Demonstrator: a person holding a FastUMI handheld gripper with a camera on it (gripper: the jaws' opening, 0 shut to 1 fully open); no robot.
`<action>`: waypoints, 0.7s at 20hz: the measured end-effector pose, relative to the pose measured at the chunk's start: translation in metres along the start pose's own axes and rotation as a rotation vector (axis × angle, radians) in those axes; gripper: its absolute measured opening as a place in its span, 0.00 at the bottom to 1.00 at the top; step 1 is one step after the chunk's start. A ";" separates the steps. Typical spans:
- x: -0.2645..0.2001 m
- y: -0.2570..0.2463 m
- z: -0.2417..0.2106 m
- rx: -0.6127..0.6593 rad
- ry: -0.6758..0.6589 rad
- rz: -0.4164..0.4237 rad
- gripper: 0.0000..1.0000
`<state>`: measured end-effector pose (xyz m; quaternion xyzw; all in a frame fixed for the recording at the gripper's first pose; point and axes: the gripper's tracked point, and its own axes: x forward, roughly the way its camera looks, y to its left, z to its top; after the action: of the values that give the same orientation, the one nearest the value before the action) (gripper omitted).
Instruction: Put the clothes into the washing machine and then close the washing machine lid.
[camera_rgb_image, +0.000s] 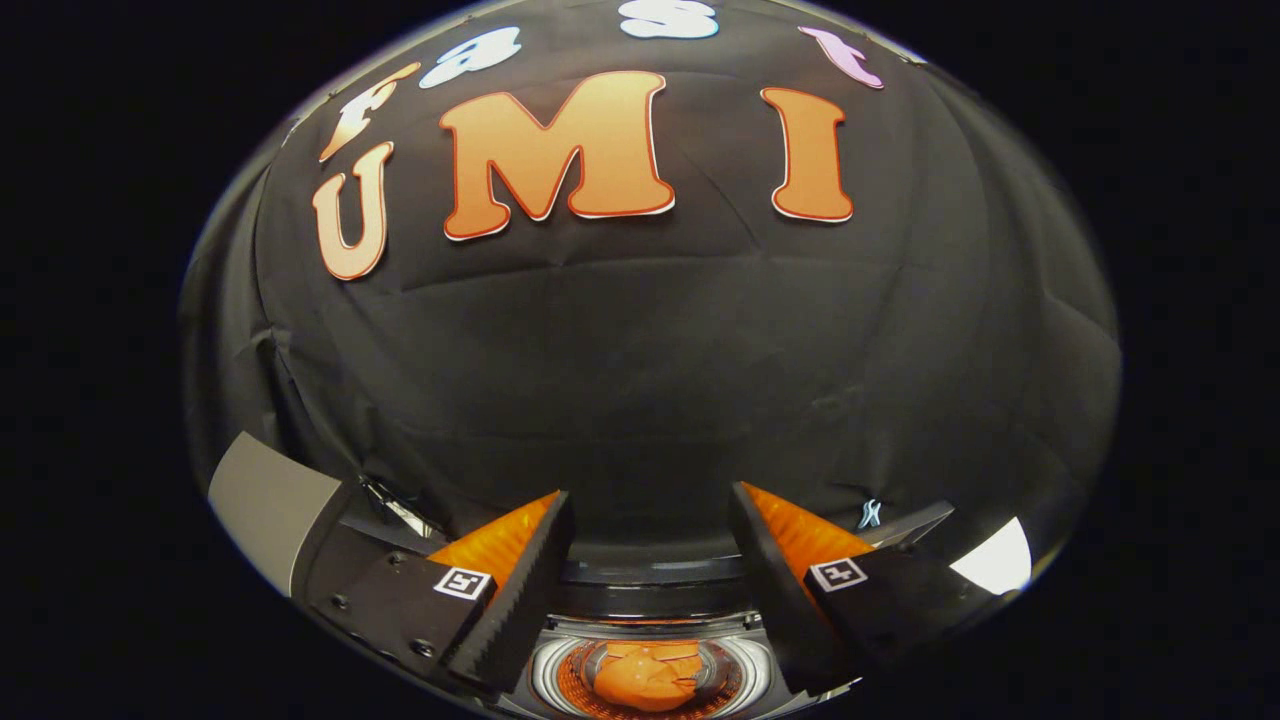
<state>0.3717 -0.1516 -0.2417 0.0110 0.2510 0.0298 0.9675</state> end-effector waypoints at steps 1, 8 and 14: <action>-0.006 0.000 -0.004 -0.006 -0.002 -0.002 1.00; -0.054 0.000 -0.037 -0.014 -0.032 -0.013 1.00; -0.074 0.001 -0.067 -0.017 -0.060 -0.008 0.99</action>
<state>0.2743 -0.1550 -0.2642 0.0026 0.2215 0.0276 0.9748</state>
